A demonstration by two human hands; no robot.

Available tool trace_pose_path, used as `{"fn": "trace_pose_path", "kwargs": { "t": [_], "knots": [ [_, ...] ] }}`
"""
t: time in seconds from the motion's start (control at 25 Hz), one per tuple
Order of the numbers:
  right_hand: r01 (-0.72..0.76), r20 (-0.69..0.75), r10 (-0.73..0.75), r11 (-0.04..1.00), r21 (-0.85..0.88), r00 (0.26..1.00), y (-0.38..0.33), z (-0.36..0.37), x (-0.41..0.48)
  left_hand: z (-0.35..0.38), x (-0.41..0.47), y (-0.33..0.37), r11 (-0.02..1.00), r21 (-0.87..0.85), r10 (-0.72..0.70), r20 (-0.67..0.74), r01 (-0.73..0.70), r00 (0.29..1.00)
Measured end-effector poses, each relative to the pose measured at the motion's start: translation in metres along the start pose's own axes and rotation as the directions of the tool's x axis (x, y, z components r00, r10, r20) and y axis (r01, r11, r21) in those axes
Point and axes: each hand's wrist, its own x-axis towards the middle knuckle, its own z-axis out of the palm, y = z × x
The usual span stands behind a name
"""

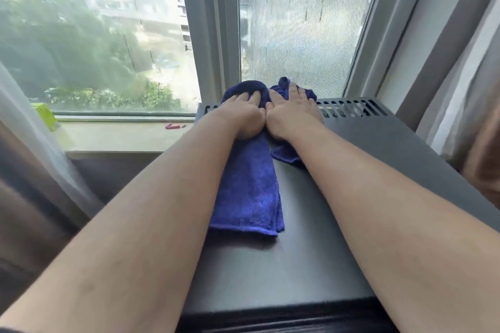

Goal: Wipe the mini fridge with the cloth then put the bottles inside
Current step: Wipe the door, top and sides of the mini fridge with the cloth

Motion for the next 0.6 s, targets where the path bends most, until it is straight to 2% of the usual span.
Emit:
{"fn": "trace_pose_path", "kwargs": {
  "t": [0.24,0.6],
  "knots": [
    [0.039,-0.004,-0.039,0.998,0.045,0.999,0.01,-0.003,-0.057,0.008,-0.058,0.015,1.0,-0.005,0.009,-0.037,-0.009,0.999],
    [0.093,-0.009,-0.092,0.992,0.08,0.996,0.042,-0.013,-0.204,0.032,-0.212,0.08,0.999,-0.012,-0.051,-0.032,0.051,0.998]
  ]
}}
